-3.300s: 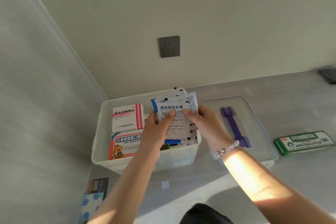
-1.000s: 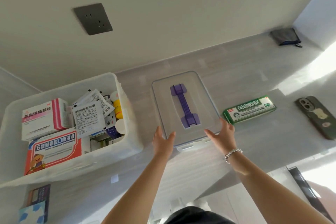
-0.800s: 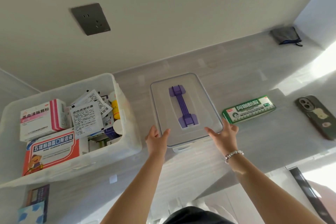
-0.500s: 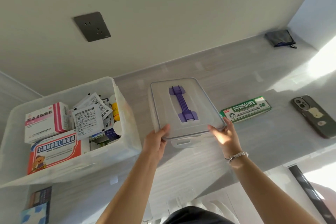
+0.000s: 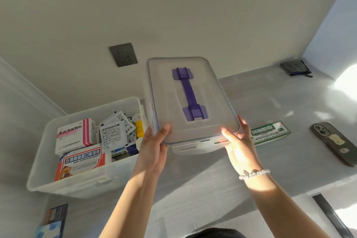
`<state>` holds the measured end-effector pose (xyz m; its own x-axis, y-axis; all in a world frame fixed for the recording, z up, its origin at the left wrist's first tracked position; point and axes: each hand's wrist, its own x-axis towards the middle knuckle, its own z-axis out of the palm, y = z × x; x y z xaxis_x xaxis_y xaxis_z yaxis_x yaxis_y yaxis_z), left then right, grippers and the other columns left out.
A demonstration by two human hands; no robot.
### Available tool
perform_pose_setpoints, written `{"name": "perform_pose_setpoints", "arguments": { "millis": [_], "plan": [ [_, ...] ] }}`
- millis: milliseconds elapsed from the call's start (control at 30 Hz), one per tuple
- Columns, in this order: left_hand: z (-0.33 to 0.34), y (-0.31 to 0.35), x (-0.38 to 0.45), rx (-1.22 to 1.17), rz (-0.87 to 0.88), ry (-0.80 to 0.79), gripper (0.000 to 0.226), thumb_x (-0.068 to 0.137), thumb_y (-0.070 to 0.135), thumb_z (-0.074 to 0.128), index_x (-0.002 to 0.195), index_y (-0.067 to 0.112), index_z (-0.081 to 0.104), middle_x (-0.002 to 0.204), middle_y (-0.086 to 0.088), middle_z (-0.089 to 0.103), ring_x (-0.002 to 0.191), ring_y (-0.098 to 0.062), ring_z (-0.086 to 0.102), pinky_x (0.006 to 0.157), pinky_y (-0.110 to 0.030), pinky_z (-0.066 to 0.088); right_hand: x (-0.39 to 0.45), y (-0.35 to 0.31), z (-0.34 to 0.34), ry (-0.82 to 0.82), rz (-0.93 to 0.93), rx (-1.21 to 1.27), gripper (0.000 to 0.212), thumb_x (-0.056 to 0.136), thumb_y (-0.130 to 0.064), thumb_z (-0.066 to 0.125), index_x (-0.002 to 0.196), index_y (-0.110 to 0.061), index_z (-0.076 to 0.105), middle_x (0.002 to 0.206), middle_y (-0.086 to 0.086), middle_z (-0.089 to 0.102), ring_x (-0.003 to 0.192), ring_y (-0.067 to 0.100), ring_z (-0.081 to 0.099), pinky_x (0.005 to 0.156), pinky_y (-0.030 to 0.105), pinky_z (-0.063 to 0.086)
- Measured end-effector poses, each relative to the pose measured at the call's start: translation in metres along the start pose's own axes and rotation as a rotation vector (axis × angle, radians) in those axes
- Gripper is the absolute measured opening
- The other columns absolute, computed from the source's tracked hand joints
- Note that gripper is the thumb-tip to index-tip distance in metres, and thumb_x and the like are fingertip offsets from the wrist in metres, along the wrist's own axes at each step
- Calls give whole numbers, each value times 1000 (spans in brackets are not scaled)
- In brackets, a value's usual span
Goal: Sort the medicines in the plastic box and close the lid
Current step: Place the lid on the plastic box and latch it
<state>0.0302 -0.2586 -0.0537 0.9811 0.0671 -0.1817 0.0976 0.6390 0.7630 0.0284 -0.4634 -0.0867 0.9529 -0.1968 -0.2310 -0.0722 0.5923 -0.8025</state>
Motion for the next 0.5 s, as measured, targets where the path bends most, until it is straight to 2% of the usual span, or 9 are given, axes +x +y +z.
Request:
{"name": "perform_pose_setpoints", "arguments": {
  "millis": [100, 167, 233, 300, 367, 433, 500],
  "plan": [
    [-11, 24, -10, -41, 120, 45, 39, 71, 3, 61, 109, 11, 60, 90, 0, 75, 85, -9, 70, 78, -20, 55, -1, -4, 36, -58, 63, 65, 82, 63, -9, 70, 137, -22, 36, 109, 4, 65, 102, 20, 63, 88, 34, 49],
    [-21, 36, -17, -61, 197, 89, 34, 72, 3, 59, 105, 13, 62, 89, 1, 75, 85, -8, 70, 79, -20, 55, -2, 1, 59, -112, 136, 147, 75, 65, -9, 69, 135, -10, 42, 110, 9, 65, 96, 22, 66, 77, 31, 55],
    [-32, 45, -26, -92, 259, 114, 34, 76, 0, 55, 105, 17, 65, 96, 1, 75, 91, -9, 69, 86, -24, 54, -4, 9, 83, -197, 232, 190, 66, 69, -10, 68, 130, -3, 46, 112, 14, 64, 94, 25, 66, 70, 30, 58],
    [-41, 52, -34, -126, 295, 136, 39, 78, -1, 53, 107, 21, 67, 106, 0, 72, 101, -11, 67, 99, -31, 47, -5, 19, 102, -285, 297, 171, 52, 72, -12, 67, 122, -8, 56, 104, 10, 69, 88, 23, 68, 70, 31, 58],
    [-53, 60, -41, -136, 320, 156, 44, 78, 0, 55, 113, 24, 65, 115, -1, 69, 109, -13, 63, 107, -39, 38, -4, 28, 118, -334, 347, 135, 38, 71, -12, 67, 108, -14, 63, 90, 7, 73, 75, 19, 71, 59, 28, 58],
    [-69, 70, -44, -118, 332, 130, 50, 80, 2, 56, 126, 22, 56, 128, -5, 61, 120, -19, 56, 107, -43, 35, -2, 35, 131, -377, 404, 114, 30, 70, -10, 66, 99, -15, 65, 83, 6, 74, 69, 16, 71, 48, 23, 53],
    [-88, 82, -44, -66, 341, 128, 59, 83, 5, 57, 139, 19, 42, 138, -7, 53, 127, -22, 50, 106, -42, 37, 3, 43, 138, -418, 457, 106, 24, 73, -9, 65, 96, -12, 67, 85, 8, 74, 71, 15, 71, 49, 21, 52]
  ]
}}
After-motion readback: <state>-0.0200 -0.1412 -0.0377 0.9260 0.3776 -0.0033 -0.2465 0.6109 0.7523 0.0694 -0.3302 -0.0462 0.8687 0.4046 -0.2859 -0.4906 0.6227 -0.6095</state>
